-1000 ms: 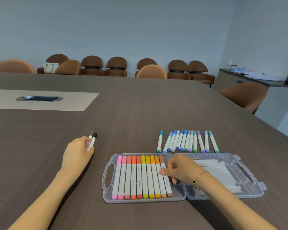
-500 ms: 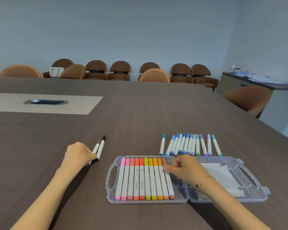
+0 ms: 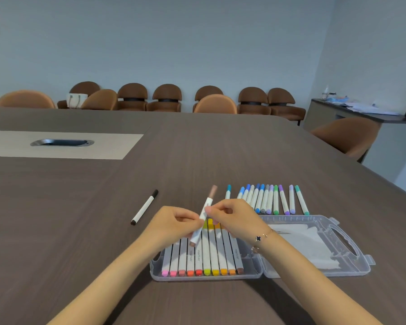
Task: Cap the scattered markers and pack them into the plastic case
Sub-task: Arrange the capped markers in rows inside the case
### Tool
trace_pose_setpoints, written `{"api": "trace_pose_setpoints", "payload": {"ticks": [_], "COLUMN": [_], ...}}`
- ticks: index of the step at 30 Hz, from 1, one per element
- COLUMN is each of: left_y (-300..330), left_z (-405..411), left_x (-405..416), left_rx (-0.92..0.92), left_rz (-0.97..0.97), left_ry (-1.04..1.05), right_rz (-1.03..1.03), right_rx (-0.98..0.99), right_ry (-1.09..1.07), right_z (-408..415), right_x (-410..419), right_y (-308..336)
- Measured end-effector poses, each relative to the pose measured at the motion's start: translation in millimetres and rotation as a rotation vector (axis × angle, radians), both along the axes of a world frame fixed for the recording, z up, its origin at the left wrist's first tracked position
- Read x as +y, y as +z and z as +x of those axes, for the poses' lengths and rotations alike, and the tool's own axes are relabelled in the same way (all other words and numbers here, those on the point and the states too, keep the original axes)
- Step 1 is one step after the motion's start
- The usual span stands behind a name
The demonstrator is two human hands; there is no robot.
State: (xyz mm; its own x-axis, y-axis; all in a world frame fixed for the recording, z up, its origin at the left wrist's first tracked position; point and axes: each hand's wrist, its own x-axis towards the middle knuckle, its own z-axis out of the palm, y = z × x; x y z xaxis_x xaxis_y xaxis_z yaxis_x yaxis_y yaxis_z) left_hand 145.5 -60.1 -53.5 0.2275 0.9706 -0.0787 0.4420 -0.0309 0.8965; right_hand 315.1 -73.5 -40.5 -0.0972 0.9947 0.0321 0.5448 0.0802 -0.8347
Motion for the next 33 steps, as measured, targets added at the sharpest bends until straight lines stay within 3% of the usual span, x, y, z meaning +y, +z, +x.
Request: {"api": "trace_pose_setpoints", "payload": {"ticks": [4, 10, 14, 16, 19, 33], "left_y": [-7.2, -1.4, -8.7, -22.0, -41.5, -42.6], "left_z": [6.4, 3.3, -42.4, -67.9, -89.2, -83.1], "left_x": [-5.3, -7.4, 27.3, 45.6, 61.1, 59.0], "left_rx": [-0.011, -0.089, 0.206, 0.305, 0.427, 0.542], "left_rz": [0.075, 0.087, 0.439, 0.493, 0.424, 0.273], "left_ry": [-0.025, -0.015, 0.376, 0.480, 0.490, 0.393], "right_rz": [-0.141, -0.206, -0.227, -0.324, -0.384, -0.198], "right_rx": [0.097, 0.060, -0.346, -0.474, -0.543, -0.436], "right_ry": [-0.021, -0.016, -0.021, 0.005, 0.029, 0.031], "right_z": [3.7, 16.6, 45.8, 49.3, 45.4, 54.8], "right_x": [-5.0, -1.8, 5.4, 4.7, 2.4, -9.9], "right_y": [-2.5, 2.7, 10.5, 6.1, -3.3, -22.5]}}
